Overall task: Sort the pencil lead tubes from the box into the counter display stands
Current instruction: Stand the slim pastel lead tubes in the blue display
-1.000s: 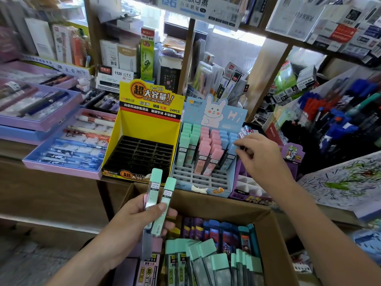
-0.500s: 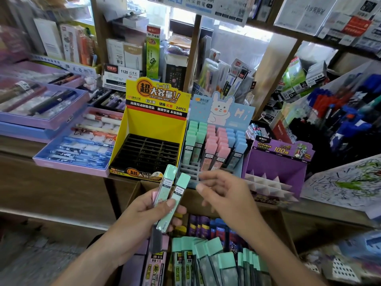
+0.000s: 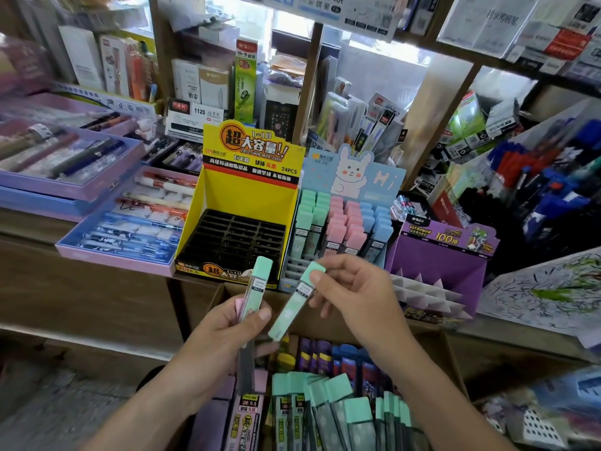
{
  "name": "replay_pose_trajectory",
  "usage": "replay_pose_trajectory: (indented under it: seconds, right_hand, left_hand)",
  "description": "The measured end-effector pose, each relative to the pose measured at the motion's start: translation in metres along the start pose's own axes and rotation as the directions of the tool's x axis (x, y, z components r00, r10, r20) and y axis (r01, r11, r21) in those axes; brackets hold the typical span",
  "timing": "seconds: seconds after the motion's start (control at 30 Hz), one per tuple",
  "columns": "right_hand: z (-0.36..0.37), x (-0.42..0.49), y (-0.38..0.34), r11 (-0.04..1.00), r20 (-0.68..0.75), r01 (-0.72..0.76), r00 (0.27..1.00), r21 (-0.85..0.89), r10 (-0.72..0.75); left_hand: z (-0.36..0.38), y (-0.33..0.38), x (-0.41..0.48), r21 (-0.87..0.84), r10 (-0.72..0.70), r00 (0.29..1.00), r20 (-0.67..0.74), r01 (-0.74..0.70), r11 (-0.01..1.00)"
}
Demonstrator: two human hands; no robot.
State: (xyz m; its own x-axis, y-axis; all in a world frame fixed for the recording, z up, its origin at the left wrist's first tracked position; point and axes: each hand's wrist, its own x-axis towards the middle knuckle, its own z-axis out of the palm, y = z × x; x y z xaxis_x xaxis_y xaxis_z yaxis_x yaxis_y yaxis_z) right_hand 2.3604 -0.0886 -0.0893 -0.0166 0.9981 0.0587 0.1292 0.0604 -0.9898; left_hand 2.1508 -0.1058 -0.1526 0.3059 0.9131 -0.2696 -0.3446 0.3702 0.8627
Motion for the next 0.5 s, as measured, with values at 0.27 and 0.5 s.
replay_pose_trajectory:
  seconds: [0.27, 0.5]
  right_hand:
    - [-0.024, 0.022, -0.04, 0.958, -0.08, 0.216, 0.969, -0.189, -0.234]
    - [-0.029, 0.046, -0.056, 0.835, -0.029, 0.314, 0.93, -0.451, -0.365]
  left_hand:
    - [-0.005, 0.0, 0.003, 0.066, 0.063, 0.998, -0.011, -0.062, 0.996]
    - [-0.005, 0.002, 0.004, 0.031, 0.037, 0.998, -0.047, -0.035, 0.999]
